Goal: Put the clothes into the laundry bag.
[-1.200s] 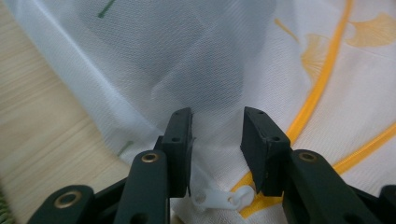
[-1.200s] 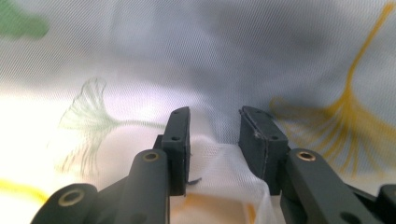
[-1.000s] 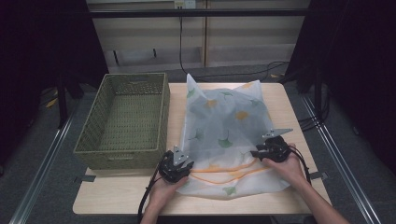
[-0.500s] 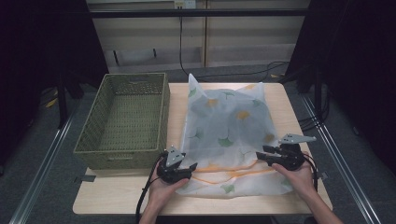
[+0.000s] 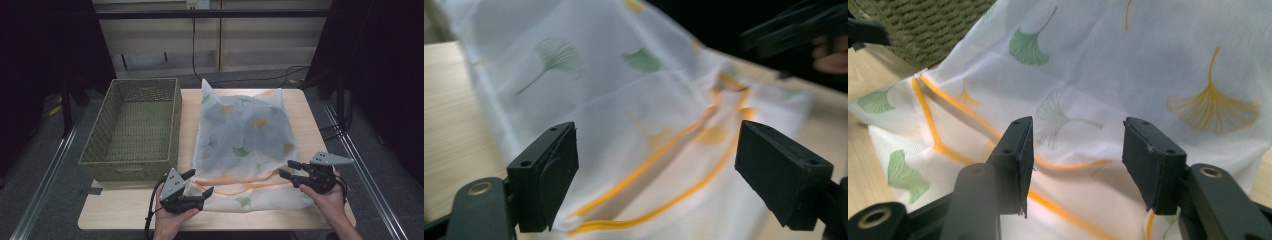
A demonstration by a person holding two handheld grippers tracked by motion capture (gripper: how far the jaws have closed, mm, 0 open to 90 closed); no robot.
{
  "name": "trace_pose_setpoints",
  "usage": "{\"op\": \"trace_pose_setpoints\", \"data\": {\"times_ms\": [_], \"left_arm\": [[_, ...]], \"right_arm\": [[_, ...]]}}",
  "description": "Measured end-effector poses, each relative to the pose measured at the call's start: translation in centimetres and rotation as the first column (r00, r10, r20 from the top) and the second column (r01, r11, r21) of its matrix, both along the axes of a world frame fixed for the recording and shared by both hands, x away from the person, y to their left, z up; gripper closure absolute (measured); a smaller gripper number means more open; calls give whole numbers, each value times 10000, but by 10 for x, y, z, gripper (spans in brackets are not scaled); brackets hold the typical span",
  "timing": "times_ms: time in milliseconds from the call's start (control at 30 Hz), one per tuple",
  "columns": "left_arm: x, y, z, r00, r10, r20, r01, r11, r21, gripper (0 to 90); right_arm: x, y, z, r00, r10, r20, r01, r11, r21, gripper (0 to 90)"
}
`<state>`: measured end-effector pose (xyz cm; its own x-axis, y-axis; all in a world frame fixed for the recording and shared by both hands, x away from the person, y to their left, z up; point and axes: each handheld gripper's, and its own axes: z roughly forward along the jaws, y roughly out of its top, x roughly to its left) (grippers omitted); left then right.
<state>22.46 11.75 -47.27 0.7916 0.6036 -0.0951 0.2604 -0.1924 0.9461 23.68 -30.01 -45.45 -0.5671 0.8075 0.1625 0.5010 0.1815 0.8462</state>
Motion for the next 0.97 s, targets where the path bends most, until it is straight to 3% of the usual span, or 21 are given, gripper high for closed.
{"op": "trace_pose_setpoints", "data": {"times_ms": [133,267,333,533,567,633,733,967], "left_arm": [[-13,-1,-4,10000,-65,39,64,9998,179,140],[-26,-1,-16,9994,-29,-346,32,10000,73,139],[-33,-2,-21,9958,-577,-710,557,9980,-295,139],[-51,-13,-30,9854,-1534,-735,1524,9881,-187,139],[-52,-14,-32,9858,-1490,-770,1487,9888,-102,139],[-52,-13,-34,9858,-1501,-753,1477,9883,-368,137],[-48,-9,-34,9910,-1144,-694,1106,9923,-553,134],[-44,-7,-33,9956,-779,-522,764,9967,-289,131]], "right_arm": [[-8,1,2,9998,-38,200,36,9999,104,453],[-15,-1,3,9999,-105,73,104,9997,202,453],[-15,-1,3,10000,-28,72,26,9996,283,453],[-12,0,3,9999,35,96,-38,9997,235,449],[-12,0,3,9998,37,186,-42,9997,239,449],[-12,-1,4,9996,-41,267,33,9995,312,443],[-9,-1,4,9995,-31,308,21,9994,336,438],[-7,3,2,9995,163,265,-170,9995,262,431]]}}
